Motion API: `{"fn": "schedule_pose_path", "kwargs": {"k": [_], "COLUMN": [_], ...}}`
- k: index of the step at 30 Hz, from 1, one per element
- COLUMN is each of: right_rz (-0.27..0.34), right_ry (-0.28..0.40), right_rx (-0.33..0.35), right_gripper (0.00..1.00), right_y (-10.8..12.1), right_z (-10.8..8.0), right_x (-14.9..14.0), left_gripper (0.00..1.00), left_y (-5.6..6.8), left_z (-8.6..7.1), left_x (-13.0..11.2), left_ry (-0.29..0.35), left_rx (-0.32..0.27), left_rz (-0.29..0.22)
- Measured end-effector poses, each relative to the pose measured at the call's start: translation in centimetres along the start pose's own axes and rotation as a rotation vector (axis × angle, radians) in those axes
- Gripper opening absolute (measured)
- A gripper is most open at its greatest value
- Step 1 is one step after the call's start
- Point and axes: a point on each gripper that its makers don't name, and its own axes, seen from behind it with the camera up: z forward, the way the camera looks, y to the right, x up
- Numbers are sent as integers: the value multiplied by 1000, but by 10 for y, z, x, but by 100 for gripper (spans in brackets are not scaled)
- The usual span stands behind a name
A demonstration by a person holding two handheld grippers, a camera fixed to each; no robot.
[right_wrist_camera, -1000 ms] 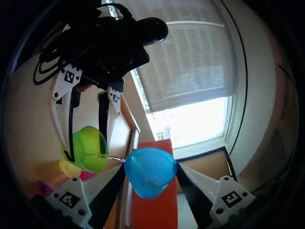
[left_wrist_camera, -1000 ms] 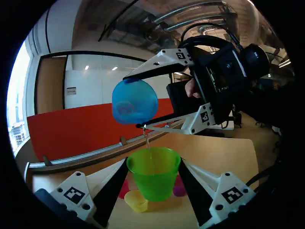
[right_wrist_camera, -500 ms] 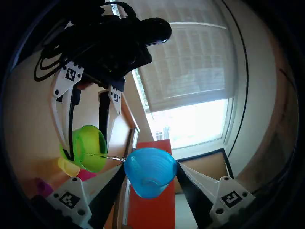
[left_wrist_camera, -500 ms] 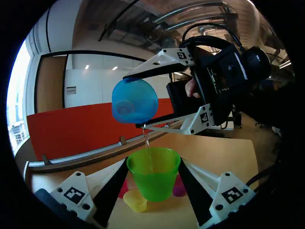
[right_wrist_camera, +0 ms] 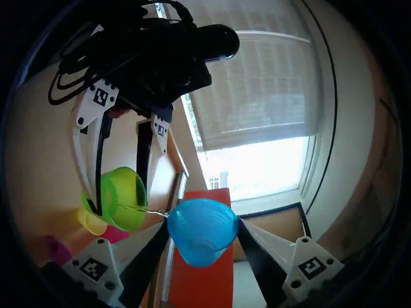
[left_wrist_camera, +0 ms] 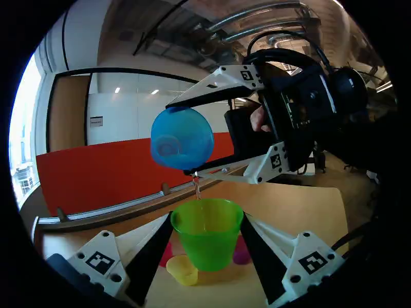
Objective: Pour water
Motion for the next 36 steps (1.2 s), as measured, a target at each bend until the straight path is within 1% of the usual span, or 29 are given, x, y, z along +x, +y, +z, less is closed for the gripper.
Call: {"fn": "schedule_pose_path", "kwargs": {"k": [18, 36], "right_rz": [-28, -49], "right_ry": [4, 6], "right_rx": [-13, -20], "right_gripper": [94, 94], "right_y": [4, 7], "right_z": [-2, -3], "right_x": [8, 12], "left_gripper": [89, 89], "left_y": [0, 0], "left_z": [0, -3], "left_x": [1, 3], "left_ry": [1, 7], "left_rx": [2, 4], "left_rz": [2, 3]}}
